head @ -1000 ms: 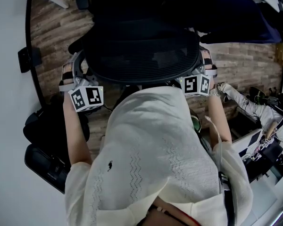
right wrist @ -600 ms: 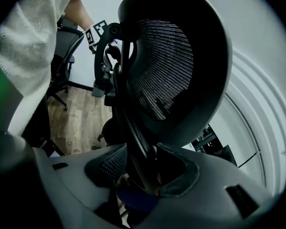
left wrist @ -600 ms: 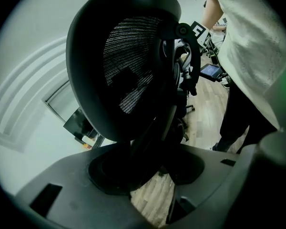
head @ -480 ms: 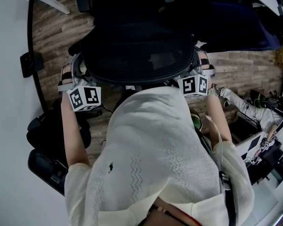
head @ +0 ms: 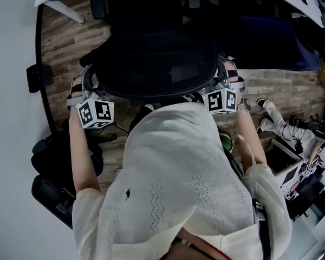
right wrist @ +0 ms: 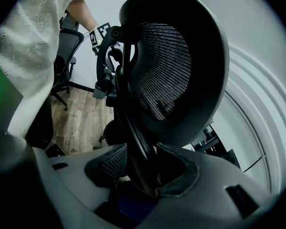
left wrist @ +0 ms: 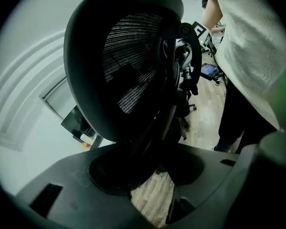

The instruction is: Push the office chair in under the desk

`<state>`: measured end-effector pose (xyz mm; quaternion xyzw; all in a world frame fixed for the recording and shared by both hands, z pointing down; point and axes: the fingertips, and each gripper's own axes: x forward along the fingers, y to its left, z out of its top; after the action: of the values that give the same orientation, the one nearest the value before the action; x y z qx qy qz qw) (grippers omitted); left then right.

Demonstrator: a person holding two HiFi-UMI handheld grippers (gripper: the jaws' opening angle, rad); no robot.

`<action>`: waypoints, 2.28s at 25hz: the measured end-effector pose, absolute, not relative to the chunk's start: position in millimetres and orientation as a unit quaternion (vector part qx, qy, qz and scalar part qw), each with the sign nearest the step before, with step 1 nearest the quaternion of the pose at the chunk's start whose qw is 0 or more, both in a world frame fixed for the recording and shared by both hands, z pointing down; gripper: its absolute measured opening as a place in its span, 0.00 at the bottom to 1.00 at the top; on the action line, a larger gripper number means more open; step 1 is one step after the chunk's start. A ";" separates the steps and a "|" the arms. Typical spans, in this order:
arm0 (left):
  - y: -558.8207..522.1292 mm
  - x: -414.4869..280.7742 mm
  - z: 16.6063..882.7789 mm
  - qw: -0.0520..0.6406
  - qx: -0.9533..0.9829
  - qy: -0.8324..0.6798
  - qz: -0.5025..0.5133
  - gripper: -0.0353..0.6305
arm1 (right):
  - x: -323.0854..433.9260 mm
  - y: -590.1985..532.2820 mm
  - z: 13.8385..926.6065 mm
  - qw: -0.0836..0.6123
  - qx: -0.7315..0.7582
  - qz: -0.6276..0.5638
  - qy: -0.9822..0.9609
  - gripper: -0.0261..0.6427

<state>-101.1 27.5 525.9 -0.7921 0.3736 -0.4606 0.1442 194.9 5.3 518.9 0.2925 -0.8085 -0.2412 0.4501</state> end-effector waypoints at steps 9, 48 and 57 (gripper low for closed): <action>-4.7 -100.1 526.8 0.124 -0.792 0.377 -0.464 0.36 | 195.9 -29.1 517.7 0.437 0.276 -0.257 -0.817 0.33; -91.2 -141.4 524.6 0.147 -0.792 0.398 -0.438 0.38 | 150.5 -119.7 514.2 0.425 0.288 -0.238 -0.825 0.33; -115.3 -163.9 525.5 0.147 -0.804 0.381 -0.432 0.38 | 127.8 -141.0 514.7 0.430 0.297 -0.229 -0.821 0.34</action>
<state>-163.9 -115.3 525.5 -0.8039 0.3813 -0.4321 0.1473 127.8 -141.0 514.7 0.2966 -0.8215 -0.2289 0.4299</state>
